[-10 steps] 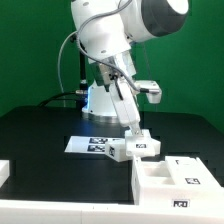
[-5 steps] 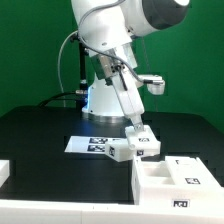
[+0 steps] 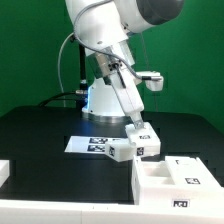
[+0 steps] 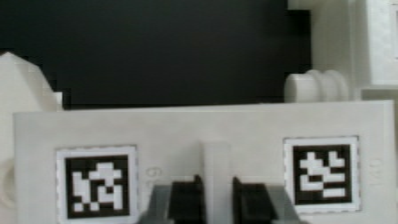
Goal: Assemble cabinet
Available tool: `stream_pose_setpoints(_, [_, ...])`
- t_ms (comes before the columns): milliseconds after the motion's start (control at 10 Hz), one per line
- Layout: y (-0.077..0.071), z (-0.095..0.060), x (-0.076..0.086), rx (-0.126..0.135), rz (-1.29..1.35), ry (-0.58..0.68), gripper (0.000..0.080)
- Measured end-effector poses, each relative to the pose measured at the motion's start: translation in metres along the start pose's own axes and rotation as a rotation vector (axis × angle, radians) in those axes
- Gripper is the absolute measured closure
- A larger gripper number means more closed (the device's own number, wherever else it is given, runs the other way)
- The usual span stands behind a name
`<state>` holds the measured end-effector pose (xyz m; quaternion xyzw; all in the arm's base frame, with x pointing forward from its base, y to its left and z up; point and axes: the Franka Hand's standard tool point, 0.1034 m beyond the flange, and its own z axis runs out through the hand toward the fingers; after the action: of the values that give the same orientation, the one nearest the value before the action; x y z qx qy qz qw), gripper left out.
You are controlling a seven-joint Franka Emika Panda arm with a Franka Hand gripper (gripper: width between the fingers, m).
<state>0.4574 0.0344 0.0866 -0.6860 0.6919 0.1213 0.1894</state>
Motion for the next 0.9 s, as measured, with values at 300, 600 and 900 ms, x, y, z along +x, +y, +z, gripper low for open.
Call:
stream_pose_setpoints(300, [-0.001,0.004,0.002,0.015,-0.009,0.004,0.0734])
stream_pose_setpoints(600, [0.004,0.014,0.001,-0.002,-0.009,0.011,0.0734])
stream_pose_setpoints(900, [0.005,0.016,0.000,-0.006,-0.012,0.011,0.0734])
